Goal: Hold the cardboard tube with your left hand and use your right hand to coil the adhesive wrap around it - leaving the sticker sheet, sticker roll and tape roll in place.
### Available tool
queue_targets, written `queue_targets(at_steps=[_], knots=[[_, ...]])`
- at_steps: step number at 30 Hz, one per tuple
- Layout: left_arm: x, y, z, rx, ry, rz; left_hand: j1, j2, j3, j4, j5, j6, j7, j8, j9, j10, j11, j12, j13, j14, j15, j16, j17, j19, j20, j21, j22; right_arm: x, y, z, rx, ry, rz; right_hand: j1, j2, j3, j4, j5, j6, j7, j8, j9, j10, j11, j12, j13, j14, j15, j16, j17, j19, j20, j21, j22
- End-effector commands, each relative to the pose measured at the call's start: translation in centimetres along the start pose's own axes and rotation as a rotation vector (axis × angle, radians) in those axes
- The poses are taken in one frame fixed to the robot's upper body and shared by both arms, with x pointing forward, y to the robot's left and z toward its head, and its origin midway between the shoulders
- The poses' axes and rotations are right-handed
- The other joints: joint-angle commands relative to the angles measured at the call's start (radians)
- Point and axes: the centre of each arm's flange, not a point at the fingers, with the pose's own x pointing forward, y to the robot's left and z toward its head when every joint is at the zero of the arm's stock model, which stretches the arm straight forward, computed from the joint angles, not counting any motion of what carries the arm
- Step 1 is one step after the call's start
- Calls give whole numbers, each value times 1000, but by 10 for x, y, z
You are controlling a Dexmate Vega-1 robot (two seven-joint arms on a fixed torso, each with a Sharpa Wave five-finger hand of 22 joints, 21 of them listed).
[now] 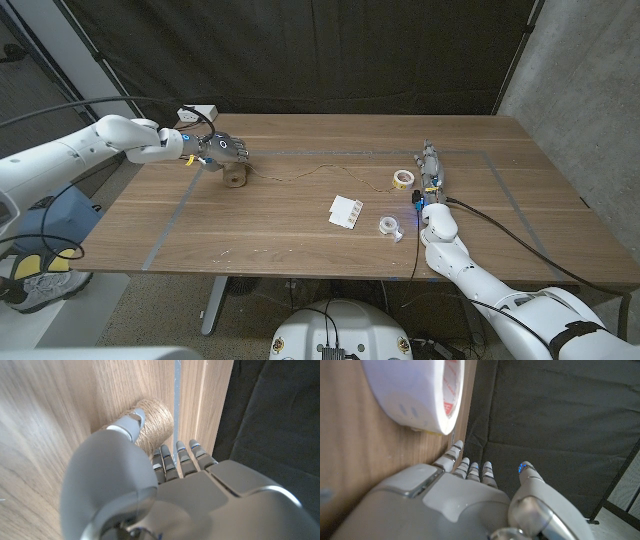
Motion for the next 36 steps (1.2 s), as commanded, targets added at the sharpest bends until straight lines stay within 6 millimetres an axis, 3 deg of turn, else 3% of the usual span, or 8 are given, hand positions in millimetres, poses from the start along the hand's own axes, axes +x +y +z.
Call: queue_targets(at_steps=[1,21,36], knots=[[-7,-3,6,-37,23,-20,0,-13,-10,2,5,-9,12,9,12,-9,7,15,21,8,2,6,10,5,4,1,1,-3,-2,-9,-17,31,0,-11,-1,0,0,0,-7,-4,0,4,-7,3,2,3,-9,3,6,3,-9,0,5,4],[-3,-1,13,-45,20,-77,-26,-37,-32,11,25,-123,25,1,52,-116,40,43,109,-53,36,-10,47,-47,23,-18,4,-11,-5,-6,-23,25,-10,-15,0,0,2,0,-19,-7,-2,4,-18,8,0,4,-15,12,6,4,-13,5,4,4],[-9,-8,29,2,75,4,1,-23,-26,1,35,-79,35,39,74,-90,42,94,158,-10,31,19,74,-25,31,-6,6,-20,-5,-13,-22,41,-17,-16,1,0,2,1,-25,-7,-3,4,-19,9,1,4,-16,12,7,4,-14,6,5,4]])
